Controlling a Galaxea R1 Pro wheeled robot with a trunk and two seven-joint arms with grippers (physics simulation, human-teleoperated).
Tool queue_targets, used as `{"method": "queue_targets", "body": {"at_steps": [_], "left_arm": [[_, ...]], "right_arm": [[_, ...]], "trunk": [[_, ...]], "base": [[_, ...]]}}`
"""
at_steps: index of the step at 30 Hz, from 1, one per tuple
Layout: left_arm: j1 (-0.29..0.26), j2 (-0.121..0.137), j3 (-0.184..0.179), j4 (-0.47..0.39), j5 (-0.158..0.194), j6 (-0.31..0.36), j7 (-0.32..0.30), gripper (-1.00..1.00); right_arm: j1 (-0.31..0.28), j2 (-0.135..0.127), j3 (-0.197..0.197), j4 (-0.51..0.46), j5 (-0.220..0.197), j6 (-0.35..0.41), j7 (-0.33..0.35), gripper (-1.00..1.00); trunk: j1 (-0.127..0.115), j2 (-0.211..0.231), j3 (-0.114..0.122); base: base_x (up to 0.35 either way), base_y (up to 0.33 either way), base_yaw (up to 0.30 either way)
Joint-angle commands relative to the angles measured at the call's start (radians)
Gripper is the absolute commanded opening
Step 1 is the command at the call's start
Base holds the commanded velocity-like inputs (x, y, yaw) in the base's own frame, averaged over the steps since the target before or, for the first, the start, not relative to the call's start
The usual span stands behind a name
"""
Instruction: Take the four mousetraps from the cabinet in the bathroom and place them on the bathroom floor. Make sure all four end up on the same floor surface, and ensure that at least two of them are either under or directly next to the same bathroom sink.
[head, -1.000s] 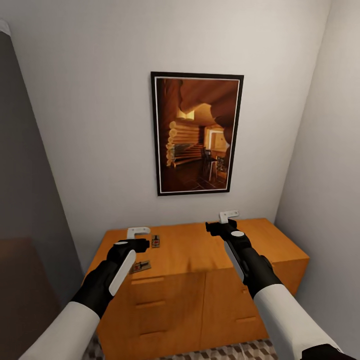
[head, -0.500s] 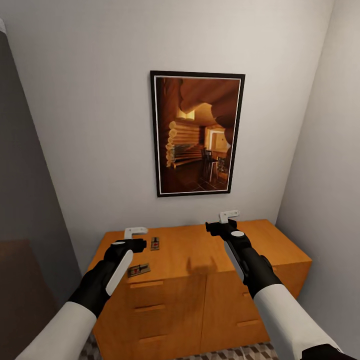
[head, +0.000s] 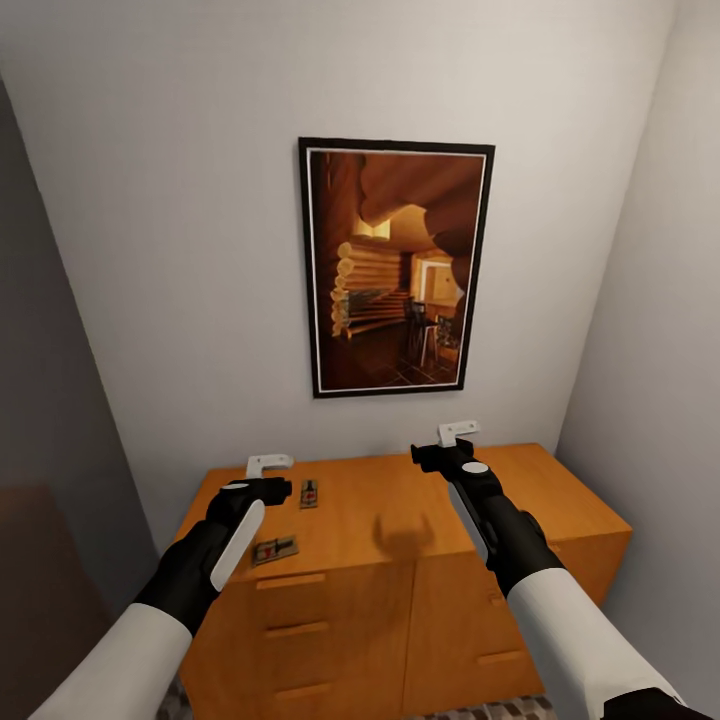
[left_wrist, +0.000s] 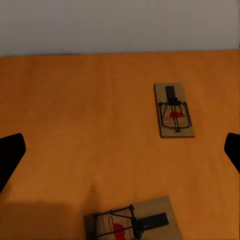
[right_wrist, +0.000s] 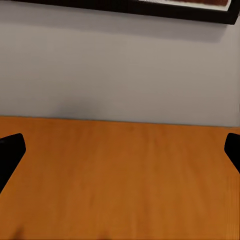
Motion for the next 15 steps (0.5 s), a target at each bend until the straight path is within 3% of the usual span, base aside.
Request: {"method": "queue_targets", "body": {"at_steps": [1,15], "left_arm": [[0.0,0.0,-0.002,-0.001,0.01,0.002,0.008,1.0],[0.0,0.001,-0.003,0.001,0.009,0.003,0.004,1.0]], "right_arm": [[0.0,0.0,0.002,-0.001,0.002,0.006,-0.005,1.0],[0.0,0.0,0.002,-0.001,0.002,0.006,-0.006,1.0]], "trunk": [[0.001,-0.001,0.0],[0.001,-0.001,0.0]], "base": [[0.14,0.0,0.0],[0.031,0.0,0.0]]}}
